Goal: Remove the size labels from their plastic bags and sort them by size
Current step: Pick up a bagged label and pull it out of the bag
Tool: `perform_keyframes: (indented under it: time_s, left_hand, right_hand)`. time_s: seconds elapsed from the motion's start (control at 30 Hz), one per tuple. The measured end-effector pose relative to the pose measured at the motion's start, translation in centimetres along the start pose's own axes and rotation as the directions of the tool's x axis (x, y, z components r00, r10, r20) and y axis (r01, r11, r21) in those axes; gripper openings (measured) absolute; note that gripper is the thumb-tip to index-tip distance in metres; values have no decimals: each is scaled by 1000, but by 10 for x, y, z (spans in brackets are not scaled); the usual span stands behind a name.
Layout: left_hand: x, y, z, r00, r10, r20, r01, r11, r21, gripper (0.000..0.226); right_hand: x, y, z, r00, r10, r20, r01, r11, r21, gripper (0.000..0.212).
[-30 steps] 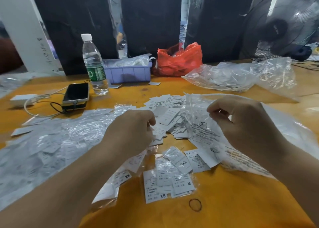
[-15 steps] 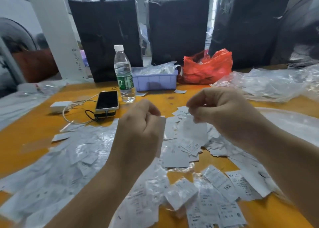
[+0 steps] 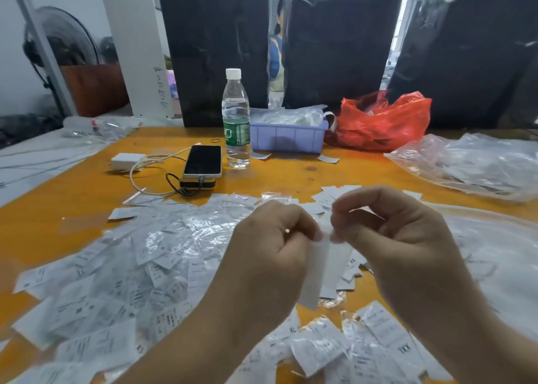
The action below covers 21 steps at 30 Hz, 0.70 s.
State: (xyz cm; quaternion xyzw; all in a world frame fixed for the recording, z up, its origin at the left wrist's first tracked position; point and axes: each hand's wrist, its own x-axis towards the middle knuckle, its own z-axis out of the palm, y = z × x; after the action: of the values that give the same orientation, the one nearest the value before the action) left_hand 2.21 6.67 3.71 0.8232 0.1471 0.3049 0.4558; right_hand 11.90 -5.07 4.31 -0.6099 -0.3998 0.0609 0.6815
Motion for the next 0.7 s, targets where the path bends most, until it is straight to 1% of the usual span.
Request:
perform_keyframes:
  time_s: [0.1, 0.17, 0.27, 0.37, 0.43, 0.5, 0.6, 0.7]
  left_hand:
    - [0, -2, 4, 996, -48, 70, 56, 993, -108, 27]
    - [0, -4, 4, 987, -77, 142, 104, 976, -192, 28]
    - [-1, -6, 4, 968, -61, 244, 134, 946, -294, 49]
    - [-2, -7, 3, 968, -28, 249, 112, 938, -329, 59]
    - [-1, -7, 2, 962, -47, 267, 149, 915, -376, 61]
    - [-2, -3, 2, 957, -56, 286, 166, 912, -375, 52]
    - [-4, 1, 5, 961, -67, 267, 152, 937, -314, 29]
    - [-3, -2, 5, 974, -70, 216, 136, 942, -307, 22]
  right_hand:
    - [-3, 1, 2, 997, -69, -29, 70, 997, 13, 40]
    - [-3, 0, 1, 994, -101, -52, 101, 995, 5, 37]
    - [-1, -3, 1, 986, -141, -85, 137, 990, -45, 29]
    - [0, -5, 2, 973, -211, -96, 196, 970, -146, 27]
    - [1, -5, 2, 970, -225, -92, 207, 963, -171, 28]
    - [0, -6, 2, 968, -232, -98, 215, 963, -160, 28]
    - [-1, -9, 4, 967, -241, -79, 226, 960, -164, 25]
    - [-1, -8, 2, 980, -191, -60, 180, 971, -157, 14]
